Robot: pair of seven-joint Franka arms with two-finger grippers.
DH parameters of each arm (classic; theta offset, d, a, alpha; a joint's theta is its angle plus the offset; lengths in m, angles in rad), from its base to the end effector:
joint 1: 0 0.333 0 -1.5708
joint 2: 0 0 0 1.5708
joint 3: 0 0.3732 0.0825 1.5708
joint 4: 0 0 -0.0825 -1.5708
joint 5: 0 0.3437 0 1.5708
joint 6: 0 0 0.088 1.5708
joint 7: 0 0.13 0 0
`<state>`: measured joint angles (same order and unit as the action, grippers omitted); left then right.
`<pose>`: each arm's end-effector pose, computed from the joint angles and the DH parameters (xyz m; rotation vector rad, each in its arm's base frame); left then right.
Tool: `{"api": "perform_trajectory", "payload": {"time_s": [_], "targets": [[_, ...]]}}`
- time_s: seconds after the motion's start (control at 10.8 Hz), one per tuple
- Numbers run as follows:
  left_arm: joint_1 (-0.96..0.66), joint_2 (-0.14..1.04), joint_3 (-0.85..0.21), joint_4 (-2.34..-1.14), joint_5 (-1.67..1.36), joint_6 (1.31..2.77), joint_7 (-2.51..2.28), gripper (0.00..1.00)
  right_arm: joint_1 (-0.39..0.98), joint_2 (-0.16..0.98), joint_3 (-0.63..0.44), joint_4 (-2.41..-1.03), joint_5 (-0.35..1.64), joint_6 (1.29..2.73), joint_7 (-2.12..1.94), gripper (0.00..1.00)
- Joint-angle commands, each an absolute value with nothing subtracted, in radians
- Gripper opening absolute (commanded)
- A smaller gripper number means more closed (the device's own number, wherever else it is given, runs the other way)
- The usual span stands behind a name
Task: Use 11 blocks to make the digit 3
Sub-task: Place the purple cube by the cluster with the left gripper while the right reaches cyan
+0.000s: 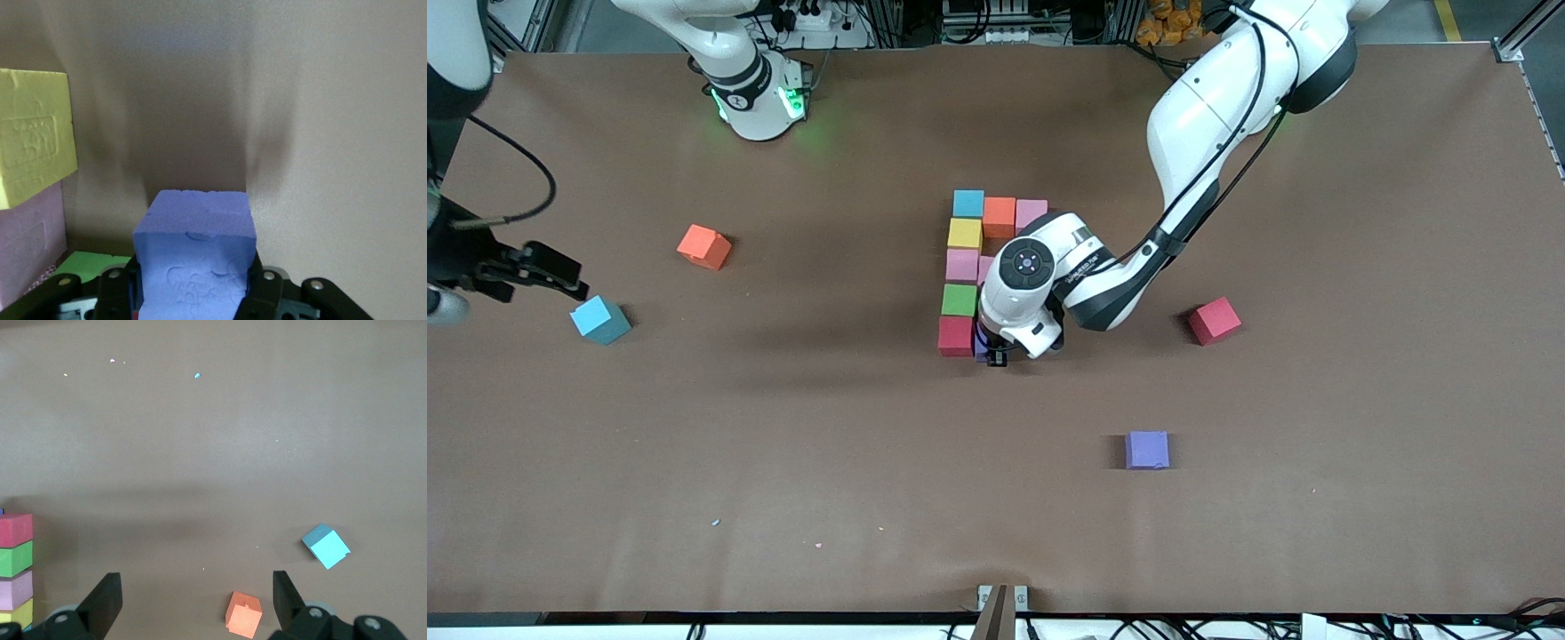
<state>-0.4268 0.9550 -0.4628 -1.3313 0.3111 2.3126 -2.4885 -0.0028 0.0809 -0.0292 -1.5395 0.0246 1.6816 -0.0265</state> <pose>0.5642 -0.5170 0.2352 2.1087 2.1671 -0.2075 0.5554 -0.0141 0.6393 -3.1197 0.0114 -0.0965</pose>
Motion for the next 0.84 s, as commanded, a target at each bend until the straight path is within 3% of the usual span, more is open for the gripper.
{"api": "perform_trajectory", "payload": {"time_s": [0.0,0.74], "targets": [[-0.439,0.976,-0.456,-1.307,0.287,2.318,-2.480,0.02,-0.015,0.019,-0.018,-1.578,-0.017,1.689,-0.008,1.00],[-0.445,0.974,-0.456,-1.316,0.290,2.318,-2.482,0.20,-0.044,0.029,-0.018,-1.545,-0.014,1.665,0.037,1.00]]}}
